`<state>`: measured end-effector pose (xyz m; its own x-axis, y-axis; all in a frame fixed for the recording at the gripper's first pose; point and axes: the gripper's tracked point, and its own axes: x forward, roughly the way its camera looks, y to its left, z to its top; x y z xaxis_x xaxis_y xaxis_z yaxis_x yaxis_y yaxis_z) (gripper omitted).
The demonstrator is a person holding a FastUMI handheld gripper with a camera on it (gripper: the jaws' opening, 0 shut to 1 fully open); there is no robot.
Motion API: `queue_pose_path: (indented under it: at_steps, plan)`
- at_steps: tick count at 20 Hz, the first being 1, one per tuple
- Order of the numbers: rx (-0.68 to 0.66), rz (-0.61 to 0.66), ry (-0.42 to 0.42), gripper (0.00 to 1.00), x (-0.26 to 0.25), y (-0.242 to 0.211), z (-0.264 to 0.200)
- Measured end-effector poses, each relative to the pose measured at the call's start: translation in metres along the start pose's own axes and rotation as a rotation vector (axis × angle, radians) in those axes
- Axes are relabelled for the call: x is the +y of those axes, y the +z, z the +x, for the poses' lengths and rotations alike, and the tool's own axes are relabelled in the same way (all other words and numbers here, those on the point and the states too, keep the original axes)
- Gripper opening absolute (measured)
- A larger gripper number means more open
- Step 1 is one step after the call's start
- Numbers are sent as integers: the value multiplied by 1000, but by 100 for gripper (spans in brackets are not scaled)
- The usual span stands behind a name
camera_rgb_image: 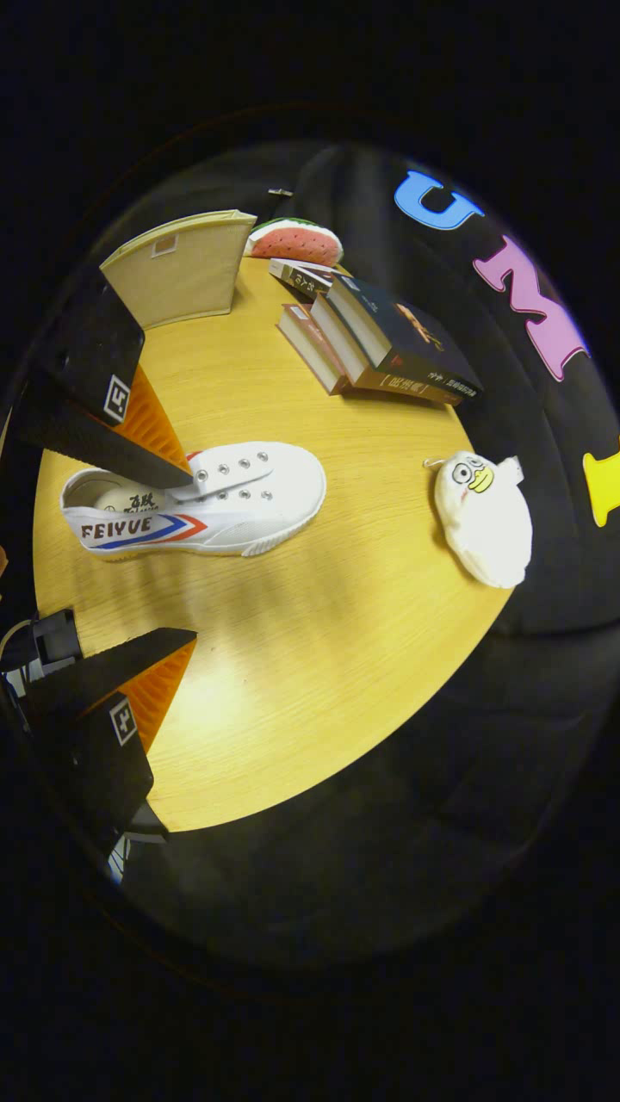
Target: Open the storage box then place both shoes into the box .Put the left shoe in first, then the right shoe, with the right side of both shoes facing outward in a uniform manner.
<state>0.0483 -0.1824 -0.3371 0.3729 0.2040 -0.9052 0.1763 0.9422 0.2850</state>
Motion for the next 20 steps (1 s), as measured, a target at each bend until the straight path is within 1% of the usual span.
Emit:
queue_pose_path:
  at_steps: [6,8,9,11,12,14,15,17,18,19,20]
  plan:
    - [80,-50,9,99,0,-3,35]
    - [87,-47,30,97,6,-3,40]
    - [98,-43,56,97,13,-4,42]
    - [124,2,106,79,26,-6,45]
    - [122,21,89,70,25,-6,47]
    - [129,16,103,51,23,-6,47]
    - [133,16,113,51,24,-6,46]
    - [139,44,131,49,22,-6,48]
    - [139,65,139,40,21,-5,47]
    - [140,81,151,38,20,-5,46]
    - [143,92,169,27,18,-4,44]
